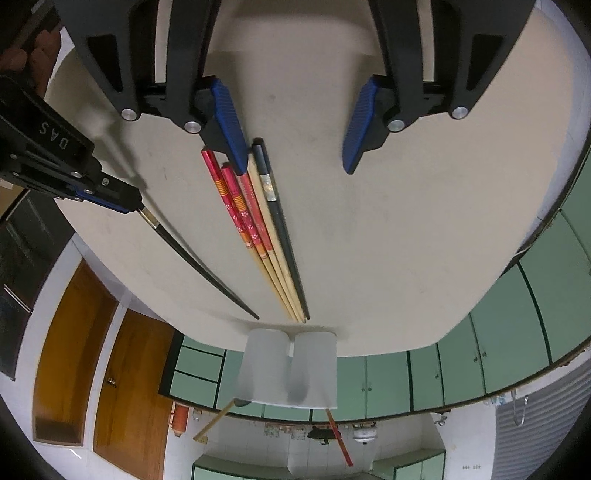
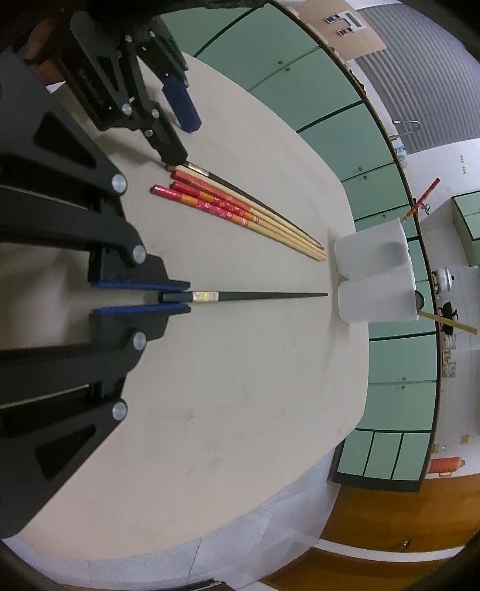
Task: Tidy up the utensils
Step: 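Close left tool on the other black chopstick while right tool holds its chopstick, then lift both black chopsticks and carry them over the white holder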
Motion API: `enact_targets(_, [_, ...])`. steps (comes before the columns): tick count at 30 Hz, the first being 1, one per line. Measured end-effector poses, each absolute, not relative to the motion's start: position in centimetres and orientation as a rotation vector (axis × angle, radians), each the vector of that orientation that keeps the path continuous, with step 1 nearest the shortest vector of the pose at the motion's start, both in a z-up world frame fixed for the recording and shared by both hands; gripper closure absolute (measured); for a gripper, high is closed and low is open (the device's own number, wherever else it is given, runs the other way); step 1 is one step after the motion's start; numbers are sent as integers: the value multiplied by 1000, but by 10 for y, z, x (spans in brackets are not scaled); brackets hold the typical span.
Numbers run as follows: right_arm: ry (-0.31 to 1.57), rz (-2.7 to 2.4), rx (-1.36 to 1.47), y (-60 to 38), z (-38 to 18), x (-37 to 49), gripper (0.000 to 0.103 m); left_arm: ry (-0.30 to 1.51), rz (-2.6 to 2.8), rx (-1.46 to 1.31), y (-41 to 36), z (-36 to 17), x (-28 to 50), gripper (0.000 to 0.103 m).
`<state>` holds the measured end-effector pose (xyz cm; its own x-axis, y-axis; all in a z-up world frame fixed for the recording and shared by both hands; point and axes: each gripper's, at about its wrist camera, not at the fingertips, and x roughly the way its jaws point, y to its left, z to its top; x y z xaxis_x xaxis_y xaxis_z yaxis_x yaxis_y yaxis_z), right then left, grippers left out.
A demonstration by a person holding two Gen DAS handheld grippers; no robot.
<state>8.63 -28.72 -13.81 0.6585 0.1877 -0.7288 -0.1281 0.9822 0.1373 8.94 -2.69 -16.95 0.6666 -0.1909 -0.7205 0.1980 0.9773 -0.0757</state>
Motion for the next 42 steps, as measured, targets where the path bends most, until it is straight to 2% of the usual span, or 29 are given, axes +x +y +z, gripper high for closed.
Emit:
enact_targets(7, [837, 188, 89, -288, -140, 88, 97, 817, -179, 10, -22, -169, 91, 59])
enact_targets(21, [850, 185, 69, -280, -147, 89, 96, 815, -146, 10, -15, -172, 96, 59])
enact_targets(23, [848, 188, 65, -280, -147, 89, 95, 812, -153, 9, -16, -172, 96, 66])
enact_targets(25, [846, 192, 76, -281, -148, 89, 95, 809, -157, 8, -18, -172, 96, 84])
enact_targets(27, [845, 192, 84, -282, -148, 90, 96, 806, -168, 12, -21, -172, 96, 94])
enact_targets(28, [843, 192, 81, -282, -148, 90, 96, 805, -171, 13, -22, -172, 96, 96])
enact_targets(42, [820, 188, 64, -282, -133, 87, 97, 781, -167, 44, -21, -154, 93, 96])
